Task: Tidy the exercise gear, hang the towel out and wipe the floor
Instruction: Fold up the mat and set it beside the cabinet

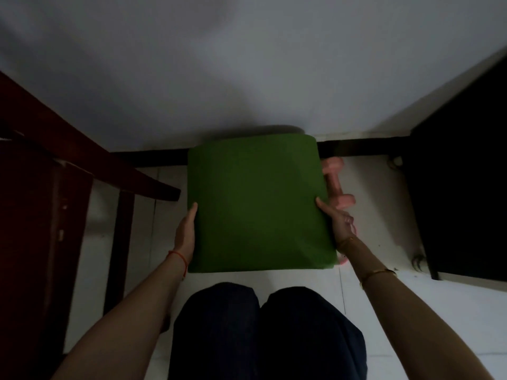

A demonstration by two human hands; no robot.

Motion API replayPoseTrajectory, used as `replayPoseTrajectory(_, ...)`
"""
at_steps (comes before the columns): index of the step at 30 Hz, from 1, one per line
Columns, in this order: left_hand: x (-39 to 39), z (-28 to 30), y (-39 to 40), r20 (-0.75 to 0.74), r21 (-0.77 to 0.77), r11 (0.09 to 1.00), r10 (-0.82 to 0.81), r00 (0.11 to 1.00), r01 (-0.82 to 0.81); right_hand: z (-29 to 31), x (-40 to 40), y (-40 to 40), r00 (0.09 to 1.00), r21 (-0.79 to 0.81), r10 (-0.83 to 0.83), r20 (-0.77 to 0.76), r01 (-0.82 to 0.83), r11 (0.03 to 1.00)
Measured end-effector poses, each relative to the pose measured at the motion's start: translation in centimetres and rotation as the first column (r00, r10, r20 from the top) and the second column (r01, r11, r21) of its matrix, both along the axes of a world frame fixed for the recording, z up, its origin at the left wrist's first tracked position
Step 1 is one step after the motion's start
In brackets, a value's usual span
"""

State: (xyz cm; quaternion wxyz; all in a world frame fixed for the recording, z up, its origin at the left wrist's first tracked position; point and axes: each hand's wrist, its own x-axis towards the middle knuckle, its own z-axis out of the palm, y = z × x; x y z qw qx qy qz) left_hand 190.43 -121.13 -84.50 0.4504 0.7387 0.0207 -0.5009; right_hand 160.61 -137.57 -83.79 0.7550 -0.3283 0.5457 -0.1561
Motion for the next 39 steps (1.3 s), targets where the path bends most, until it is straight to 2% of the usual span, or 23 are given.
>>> replayPoseTrajectory(5,0.7,-4.1,0.4,-0.027,-0.048,0.992,-0.122,0.992,0.121,-4.5,0.7,0.4,1.000,-0.014,0.002,0.030,-0.002,1.000)
replayPoseTrajectory(10,1.7,-7.0,0.3,-0.038,-0.040,0.965,-0.262,0.964,0.260,-7.4,0.9,0.4,1.000,-0.007,0.008,-0.017,-0.008,1.000)
replayPoseTrajectory(18,1.3,-8.5,0.8,0.065,-0.007,0.975,-0.223,0.973,0.224,-9.1,0.9,0.8,0.991,-0.127,0.028,-0.128,-0.044,0.991)
replayPoseTrajectory(23,0.7,-7.0,0.6,0.239,0.026,0.986,-0.165,0.957,0.164,-7.8,1.1,0.6,0.941,-0.236,0.067,-0.331,-0.152,0.960)
replayPoseTrajectory(28,-0.5,-0.9,0.5,0.419,0.082,0.968,-0.251,0.873,0.239,-2.5,1.0,0.9,0.849,-0.355,0.123,-0.513,-0.341,0.870)
replayPoseTrajectory(34,-2.2,11.7,1.1,0.521,0.167,0.921,-0.386,0.761,0.353,10.1,1.3,2.3,0.738,-0.364,0.218,-0.639,-0.539,0.760)
replayPoseTrajectory(39,-2.6,25.6,2.4,0.549,0.181,0.868,-0.479,0.685,0.461,24.1,1.7,3.3,0.567,-0.396,0.232,-0.791,-0.762,0.512)
